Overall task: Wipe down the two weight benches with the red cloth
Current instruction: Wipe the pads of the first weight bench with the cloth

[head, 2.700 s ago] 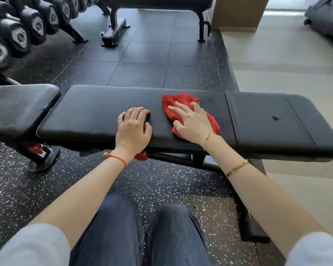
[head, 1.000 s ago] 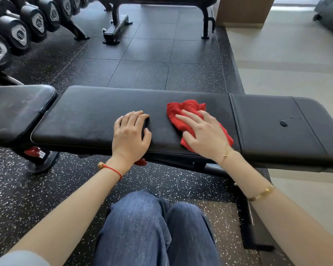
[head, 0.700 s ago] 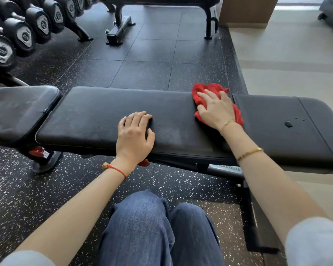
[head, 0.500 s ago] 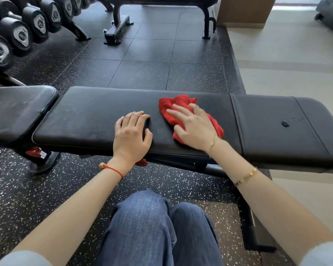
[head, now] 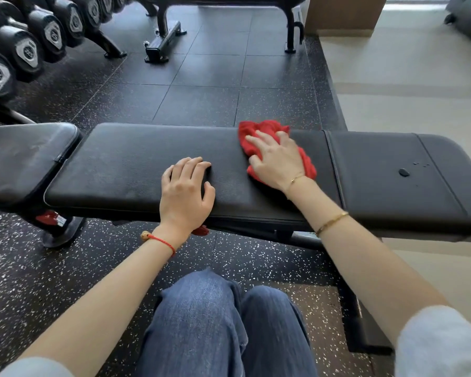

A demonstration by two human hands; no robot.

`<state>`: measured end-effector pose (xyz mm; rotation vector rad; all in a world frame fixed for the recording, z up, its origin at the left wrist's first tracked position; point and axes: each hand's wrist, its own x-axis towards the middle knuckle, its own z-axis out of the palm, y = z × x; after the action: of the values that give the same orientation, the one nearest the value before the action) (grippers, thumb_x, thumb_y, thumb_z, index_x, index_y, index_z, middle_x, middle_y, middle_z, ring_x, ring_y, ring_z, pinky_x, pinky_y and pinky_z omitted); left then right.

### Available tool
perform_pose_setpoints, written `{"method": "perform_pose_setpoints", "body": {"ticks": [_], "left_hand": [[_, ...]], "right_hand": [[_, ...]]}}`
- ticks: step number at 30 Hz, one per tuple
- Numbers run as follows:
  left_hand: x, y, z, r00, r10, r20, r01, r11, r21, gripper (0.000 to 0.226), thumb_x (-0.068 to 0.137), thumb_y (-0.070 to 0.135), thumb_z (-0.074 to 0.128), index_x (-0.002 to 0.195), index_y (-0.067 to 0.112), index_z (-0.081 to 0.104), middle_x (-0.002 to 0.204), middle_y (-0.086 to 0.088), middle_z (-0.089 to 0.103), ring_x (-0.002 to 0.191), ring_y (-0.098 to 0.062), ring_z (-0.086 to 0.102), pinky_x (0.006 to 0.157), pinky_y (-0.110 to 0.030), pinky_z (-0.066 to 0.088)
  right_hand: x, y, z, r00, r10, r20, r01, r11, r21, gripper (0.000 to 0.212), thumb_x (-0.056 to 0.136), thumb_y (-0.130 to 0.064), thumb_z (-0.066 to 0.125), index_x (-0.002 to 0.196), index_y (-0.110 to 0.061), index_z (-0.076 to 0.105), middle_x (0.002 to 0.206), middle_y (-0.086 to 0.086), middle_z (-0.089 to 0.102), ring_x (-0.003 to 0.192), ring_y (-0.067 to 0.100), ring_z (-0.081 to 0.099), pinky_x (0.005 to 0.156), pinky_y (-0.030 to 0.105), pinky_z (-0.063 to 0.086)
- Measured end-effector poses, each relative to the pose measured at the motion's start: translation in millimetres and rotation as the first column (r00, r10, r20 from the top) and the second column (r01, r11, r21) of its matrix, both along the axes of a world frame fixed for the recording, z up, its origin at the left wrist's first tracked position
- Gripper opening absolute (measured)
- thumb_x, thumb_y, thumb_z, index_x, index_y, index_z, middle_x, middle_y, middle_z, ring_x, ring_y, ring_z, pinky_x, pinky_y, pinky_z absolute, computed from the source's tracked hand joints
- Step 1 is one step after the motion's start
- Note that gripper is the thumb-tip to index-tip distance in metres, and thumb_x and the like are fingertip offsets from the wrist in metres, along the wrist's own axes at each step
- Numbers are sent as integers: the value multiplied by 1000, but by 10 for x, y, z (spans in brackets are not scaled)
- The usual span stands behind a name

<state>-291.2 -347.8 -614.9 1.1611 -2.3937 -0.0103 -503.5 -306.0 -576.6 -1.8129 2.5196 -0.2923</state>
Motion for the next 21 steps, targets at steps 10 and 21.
{"method": "perform_pose_setpoints", "body": {"ticks": [10,21], "left_hand": [[34,-35,-20,1000,-26,-13,26,1000,-2,43,91,31,43,129,18,58,137,-1,57,131,-22,48,113,-45,32],[18,-13,-10,1000,-13,-19,13,1000,-2,43,89,29,44,127,17,59,136,-2,58,129,-24,49,112,-46,34]], "right_hand": [[-52,980,-58,999,51,-13,-52,994,-95,58,84,-42,38,141,-36,46,151,-13,41,130,28,38,116,34,21],[151,219,-34,998,51,22,-51,999,-17,53,93,-40,42,145,-38,38,156,-13,31,138,33,28,118,39,16]]}}
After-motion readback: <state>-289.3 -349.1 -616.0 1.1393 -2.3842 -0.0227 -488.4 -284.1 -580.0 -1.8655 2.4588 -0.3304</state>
